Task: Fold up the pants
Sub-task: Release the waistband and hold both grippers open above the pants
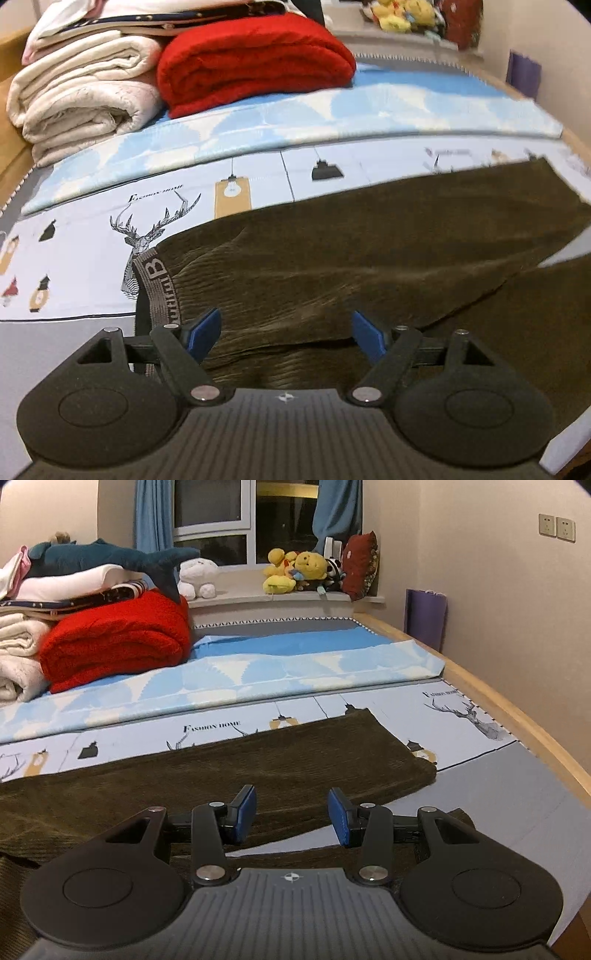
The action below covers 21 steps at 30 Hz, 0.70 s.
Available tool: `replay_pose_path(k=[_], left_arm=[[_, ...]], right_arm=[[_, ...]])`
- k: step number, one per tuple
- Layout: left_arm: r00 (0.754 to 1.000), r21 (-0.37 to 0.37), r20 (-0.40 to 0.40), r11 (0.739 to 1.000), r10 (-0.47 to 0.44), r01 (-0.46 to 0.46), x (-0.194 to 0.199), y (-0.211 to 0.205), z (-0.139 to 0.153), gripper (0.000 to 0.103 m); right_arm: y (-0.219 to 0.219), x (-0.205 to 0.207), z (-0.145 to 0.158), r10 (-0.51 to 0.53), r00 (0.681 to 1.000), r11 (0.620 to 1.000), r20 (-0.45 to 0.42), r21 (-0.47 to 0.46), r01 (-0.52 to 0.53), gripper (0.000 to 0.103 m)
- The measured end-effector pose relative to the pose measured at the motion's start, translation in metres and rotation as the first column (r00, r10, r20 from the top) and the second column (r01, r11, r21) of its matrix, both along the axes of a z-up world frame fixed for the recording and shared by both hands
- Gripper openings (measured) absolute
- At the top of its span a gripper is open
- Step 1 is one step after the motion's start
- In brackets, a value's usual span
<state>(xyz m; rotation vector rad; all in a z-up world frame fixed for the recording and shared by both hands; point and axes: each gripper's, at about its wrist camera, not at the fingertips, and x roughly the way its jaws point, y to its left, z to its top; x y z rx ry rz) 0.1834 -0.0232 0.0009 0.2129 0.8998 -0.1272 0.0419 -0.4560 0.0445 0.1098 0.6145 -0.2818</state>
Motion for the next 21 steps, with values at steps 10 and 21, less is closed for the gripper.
replay_pose_path(k=[10, 21], left_arm=[[0.999, 0.01, -0.03, 1.0, -0.009, 0.009, -0.0027, 0.0072, -0.0091, 0.082], [0.999, 0.017, -0.042, 1.0, 0.003, -0.002, -0.0034, 0.0081, -0.0111, 0.082]], right_arm=[[-0.0028, 0.0045, -0.0031, 0.0, 1.0, 1.0, -0.016, 0.017, 0.0, 0.046], [-0.0029, 0.0048, -0.0038, 0.007, 1.0, 1.0, -0.03, 0.011, -0.007, 0.047]])
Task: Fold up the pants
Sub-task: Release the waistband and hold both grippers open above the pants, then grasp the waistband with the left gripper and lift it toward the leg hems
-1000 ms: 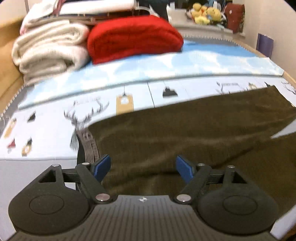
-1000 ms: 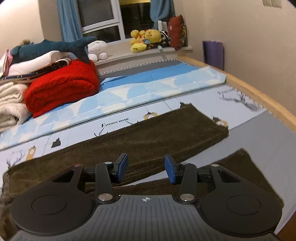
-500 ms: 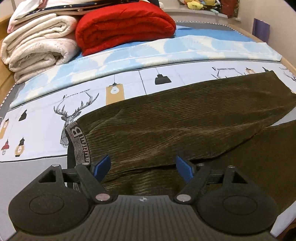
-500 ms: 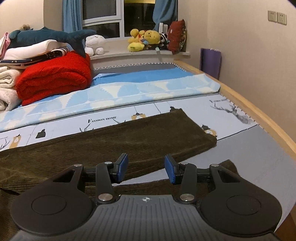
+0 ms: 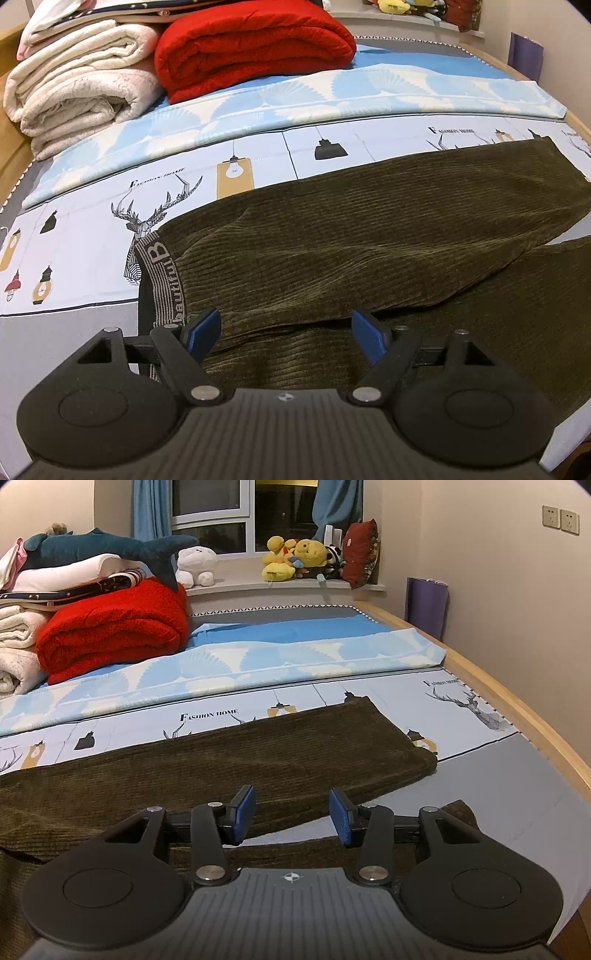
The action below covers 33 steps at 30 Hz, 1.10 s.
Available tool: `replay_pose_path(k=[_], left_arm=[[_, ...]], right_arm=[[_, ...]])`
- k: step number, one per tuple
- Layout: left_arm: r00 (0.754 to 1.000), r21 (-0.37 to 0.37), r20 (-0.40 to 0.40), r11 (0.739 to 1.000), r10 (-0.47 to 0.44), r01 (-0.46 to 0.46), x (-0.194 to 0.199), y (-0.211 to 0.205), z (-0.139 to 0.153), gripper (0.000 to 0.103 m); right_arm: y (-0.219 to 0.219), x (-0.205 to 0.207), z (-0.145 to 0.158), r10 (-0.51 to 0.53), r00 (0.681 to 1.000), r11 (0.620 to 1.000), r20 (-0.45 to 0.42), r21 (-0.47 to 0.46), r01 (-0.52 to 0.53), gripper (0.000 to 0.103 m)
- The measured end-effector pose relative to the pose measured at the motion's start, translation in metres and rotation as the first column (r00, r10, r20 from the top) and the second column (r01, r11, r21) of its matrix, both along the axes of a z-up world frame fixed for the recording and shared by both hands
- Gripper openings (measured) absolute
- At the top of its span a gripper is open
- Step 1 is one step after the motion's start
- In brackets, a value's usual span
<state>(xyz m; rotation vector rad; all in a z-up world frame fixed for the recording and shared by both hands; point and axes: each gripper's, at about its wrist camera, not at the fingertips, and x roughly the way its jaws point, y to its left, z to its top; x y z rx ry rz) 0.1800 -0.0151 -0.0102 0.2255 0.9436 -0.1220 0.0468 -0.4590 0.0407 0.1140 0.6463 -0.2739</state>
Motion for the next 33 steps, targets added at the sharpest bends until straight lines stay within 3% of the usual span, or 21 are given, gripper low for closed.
replay_pose_path(k=[24, 26, 29, 31, 33], left_arm=[[1.0, 0.022, -0.02, 1.0, 0.003, -0.003, 0.004, 0.0, -0.006, 0.081], [1.0, 0.025, -0.028, 1.0, 0.003, -0.003, 0.004, 0.001, -0.008, 0.075], [0.999, 0.029, -0.032, 1.0, -0.001, 0.002, 0.005, -0.001, -0.01, 0.05], [0.999, 0.032, -0.032, 1.0, -0.001, 0.002, 0.007, -0.003, -0.01, 0.028], [1.0, 0.028, -0.03, 1.0, 0.001, -0.001, 0.008, -0.005, -0.01, 0.026]], right_arm=[[0.001, 0.004, -0.002, 0.01, 1.0, 1.0, -0.011, 0.002, -0.01, 0.047], [0.002, 0.004, -0.001, 0.024, 1.0, 1.0, -0.004, 0.011, -0.024, 0.047], [0.005, 0.006, 0.0, 0.046, 0.999, 0.999, 0.002, 0.011, -0.046, 0.047], [0.007, 0.007, 0.002, 0.051, 0.999, 0.999, 0.012, 0.01, -0.051, 0.047], [0.008, 0.007, 0.005, 0.051, 0.998, 0.999, 0.025, 0.013, -0.052, 0.047]])
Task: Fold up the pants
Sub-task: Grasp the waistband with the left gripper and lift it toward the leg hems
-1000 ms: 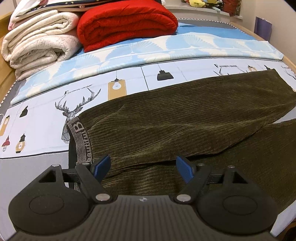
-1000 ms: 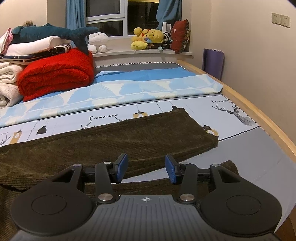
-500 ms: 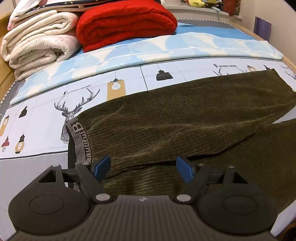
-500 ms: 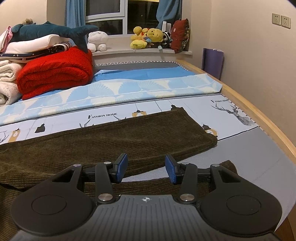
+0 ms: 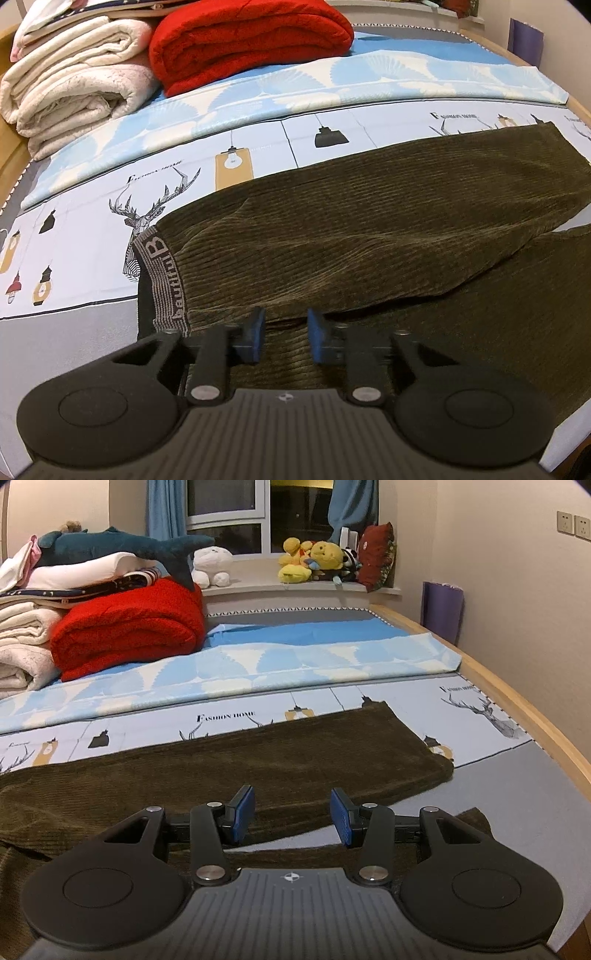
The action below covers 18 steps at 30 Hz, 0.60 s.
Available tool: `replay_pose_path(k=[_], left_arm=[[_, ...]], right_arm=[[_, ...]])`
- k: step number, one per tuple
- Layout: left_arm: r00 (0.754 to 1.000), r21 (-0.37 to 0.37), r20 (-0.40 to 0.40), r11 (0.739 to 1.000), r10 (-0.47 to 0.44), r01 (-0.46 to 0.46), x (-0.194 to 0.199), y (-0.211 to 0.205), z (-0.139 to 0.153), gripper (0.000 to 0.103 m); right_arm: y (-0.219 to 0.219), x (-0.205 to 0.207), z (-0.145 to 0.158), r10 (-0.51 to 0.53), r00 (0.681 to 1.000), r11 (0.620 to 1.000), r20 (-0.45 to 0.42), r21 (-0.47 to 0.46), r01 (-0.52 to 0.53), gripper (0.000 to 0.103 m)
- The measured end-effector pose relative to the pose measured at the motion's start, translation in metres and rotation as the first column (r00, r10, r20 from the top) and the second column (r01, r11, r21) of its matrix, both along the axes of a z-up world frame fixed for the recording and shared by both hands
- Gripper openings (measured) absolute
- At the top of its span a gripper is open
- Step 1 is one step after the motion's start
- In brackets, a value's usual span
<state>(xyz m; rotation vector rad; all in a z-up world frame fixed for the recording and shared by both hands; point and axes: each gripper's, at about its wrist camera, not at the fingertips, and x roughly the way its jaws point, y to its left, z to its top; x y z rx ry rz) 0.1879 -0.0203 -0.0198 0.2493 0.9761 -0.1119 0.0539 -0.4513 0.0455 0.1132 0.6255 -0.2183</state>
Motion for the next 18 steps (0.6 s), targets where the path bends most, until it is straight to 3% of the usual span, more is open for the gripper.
replay_pose_path(k=[5, 9, 12, 15, 18], left_arm=[[1.0, -0.029, 0.004, 1.0, 0.005, -0.005, 0.009, 0.002, 0.003, 0.025], [0.996, -0.097, 0.001, 0.992, 0.085, -0.084, 0.032, 0.033, 0.007, 0.02], [0.979, -0.18, -0.021, 0.963, 0.202, -0.202, 0.052, 0.073, 0.003, 0.019], [0.947, -0.248, -0.079, 0.914, 0.311, -0.321, 0.07, 0.107, -0.01, 0.017], [0.923, -0.29, -0.104, 0.876, 0.371, -0.385, 0.082, 0.125, -0.022, 0.017]], right_arm=[[0.001, 0.0, 0.005, -0.015, 0.999, 1.0, 0.033, 0.025, 0.014, 0.047], [0.002, 0.0, 0.007, -0.018, 0.999, 0.999, 0.041, 0.046, 0.016, 0.046], [0.007, 0.0, 0.009, 0.001, 0.999, 0.999, 0.047, 0.054, -0.003, 0.046], [0.012, 0.0, 0.01, 0.033, 0.999, 0.999, 0.04, 0.027, -0.034, 0.046], [0.016, 0.001, 0.011, 0.054, 0.998, 0.999, 0.035, 0.008, -0.054, 0.046]])
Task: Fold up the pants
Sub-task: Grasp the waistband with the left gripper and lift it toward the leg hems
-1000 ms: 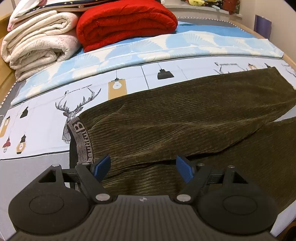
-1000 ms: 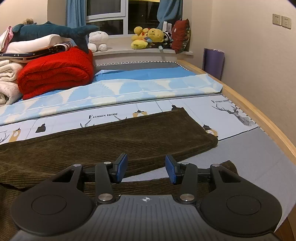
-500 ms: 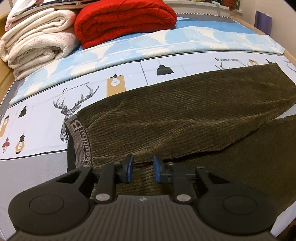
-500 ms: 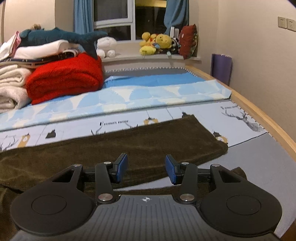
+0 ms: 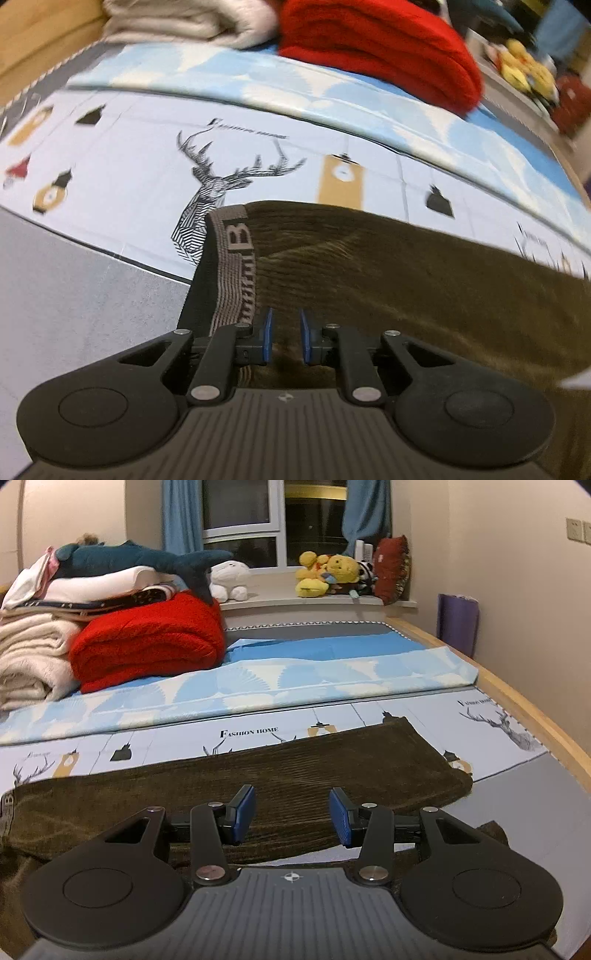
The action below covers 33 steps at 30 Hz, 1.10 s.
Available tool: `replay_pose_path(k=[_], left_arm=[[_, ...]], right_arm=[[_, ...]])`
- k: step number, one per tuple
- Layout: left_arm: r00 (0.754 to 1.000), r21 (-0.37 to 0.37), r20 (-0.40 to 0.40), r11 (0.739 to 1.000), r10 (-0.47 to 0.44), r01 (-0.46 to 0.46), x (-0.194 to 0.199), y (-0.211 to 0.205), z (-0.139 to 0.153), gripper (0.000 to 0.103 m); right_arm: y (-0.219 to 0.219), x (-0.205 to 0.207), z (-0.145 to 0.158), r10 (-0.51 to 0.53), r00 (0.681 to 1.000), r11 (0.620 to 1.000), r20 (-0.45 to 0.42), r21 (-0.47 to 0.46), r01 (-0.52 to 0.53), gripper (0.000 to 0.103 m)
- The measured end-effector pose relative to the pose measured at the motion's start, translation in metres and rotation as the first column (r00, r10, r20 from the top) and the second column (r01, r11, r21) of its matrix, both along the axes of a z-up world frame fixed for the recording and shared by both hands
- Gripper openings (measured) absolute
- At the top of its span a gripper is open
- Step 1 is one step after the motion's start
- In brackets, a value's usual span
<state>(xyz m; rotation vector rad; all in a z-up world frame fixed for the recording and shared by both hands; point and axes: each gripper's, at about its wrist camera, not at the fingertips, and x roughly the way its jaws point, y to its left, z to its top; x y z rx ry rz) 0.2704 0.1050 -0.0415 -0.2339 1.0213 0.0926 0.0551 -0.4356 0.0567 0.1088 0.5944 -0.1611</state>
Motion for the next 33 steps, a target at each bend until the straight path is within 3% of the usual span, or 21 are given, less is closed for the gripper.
replay_pose_path(k=[5, 8, 13, 16, 23, 24, 25, 26, 28, 31, 33], left_arm=[[0.997, -0.027, 0.076, 1.0, 0.006, -0.004, 0.024, 0.0, -0.005, 0.017], [0.991, 0.031, 0.125, 0.999, -0.035, 0.031, 0.044, -0.011, -0.01, 0.022], [0.975, 0.163, 0.196, 0.984, -0.107, 0.075, 0.079, -0.022, -0.027, 0.067], [0.974, 0.203, 0.178, 0.974, -0.142, 0.105, 0.101, -0.025, -0.044, 0.087], [0.948, 0.222, 0.114, 0.938, -0.296, 0.266, 0.131, -0.03, -0.076, 0.087], [0.948, 0.208, 0.097, 0.938, -0.302, 0.277, 0.133, -0.03, -0.081, 0.082], [0.946, 0.195, 0.075, 0.935, -0.317, 0.298, 0.134, -0.03, -0.087, 0.061], [0.934, 0.193, 0.069, 0.924, -0.349, 0.331, 0.133, -0.032, -0.091, 0.059], [0.908, 0.226, 0.083, 0.895, -0.41, 0.384, 0.128, -0.04, -0.089, 0.029], [0.891, 0.288, 0.06, 0.863, -0.449, 0.416, 0.121, -0.05, -0.079, 0.012], [0.892, 0.299, 0.066, 0.862, -0.447, 0.41, 0.113, -0.054, -0.067, 0.011]], right_arm=[[0.003, 0.005, -0.002, 0.022, 1.0, 1.0, -0.015, -0.011, -0.022, 0.046], [0.002, 0.011, -0.005, 0.026, 0.999, 0.999, -0.029, -0.023, -0.026, 0.047], [-0.004, 0.017, -0.013, -0.001, 0.998, 1.0, -0.065, -0.015, 0.0, 0.047], [-0.007, 0.018, -0.019, -0.015, 0.996, 0.999, -0.087, -0.035, 0.012, 0.047], [-0.016, 0.018, -0.034, -0.03, 0.989, 0.996, -0.148, -0.087, 0.018, 0.047], [-0.019, 0.018, -0.035, -0.035, 0.987, 0.996, -0.155, -0.087, 0.022, 0.047], [-0.021, 0.018, -0.037, -0.042, 0.986, 0.996, -0.164, -0.086, 0.028, 0.047], [-0.023, 0.018, -0.038, -0.047, 0.984, 0.996, -0.17, -0.087, 0.033, 0.047], [-0.026, 0.017, -0.04, -0.059, 0.982, 0.995, -0.179, -0.095, 0.043, 0.047], [-0.03, 0.019, -0.044, -0.077, 0.977, 0.993, -0.198, -0.106, 0.057, 0.047], [-0.032, 0.022, -0.045, -0.094, 0.973, 0.992, -0.209, -0.102, 0.073, 0.047]])
